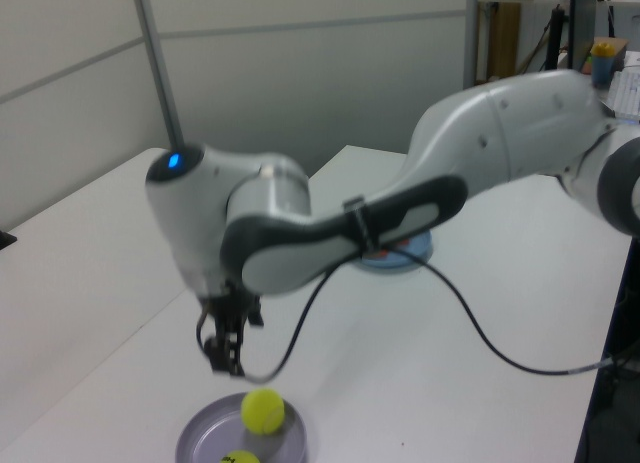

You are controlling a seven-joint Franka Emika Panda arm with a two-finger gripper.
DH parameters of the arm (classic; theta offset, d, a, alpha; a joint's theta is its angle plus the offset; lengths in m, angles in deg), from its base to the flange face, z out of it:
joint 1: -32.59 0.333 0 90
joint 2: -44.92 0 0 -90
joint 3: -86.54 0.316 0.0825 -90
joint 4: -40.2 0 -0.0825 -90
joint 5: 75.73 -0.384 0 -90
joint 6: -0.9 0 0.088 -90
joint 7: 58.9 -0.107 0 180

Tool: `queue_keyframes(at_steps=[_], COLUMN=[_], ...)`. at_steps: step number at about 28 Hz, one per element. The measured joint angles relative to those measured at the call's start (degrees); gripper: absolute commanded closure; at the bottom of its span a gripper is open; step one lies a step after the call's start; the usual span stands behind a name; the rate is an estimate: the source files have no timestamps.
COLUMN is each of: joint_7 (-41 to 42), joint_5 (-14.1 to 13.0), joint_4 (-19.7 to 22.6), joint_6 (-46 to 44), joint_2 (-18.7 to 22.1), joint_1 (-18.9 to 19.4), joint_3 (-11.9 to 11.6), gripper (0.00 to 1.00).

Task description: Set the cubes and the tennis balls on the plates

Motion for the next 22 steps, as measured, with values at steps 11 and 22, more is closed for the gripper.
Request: queue_keyframes(at_steps=[11, 22], joint_7=[18.02, 23.97], joint_5=[-15.73, -18.45], joint_4=[-1.80, -4.70], joint_6=[-6.46, -6.80], joint_2=[10.71, 13.11], joint_1=[-2.04, -0.95], joint_3=[-21.69, -31.90], gripper=[0.00, 0.00])
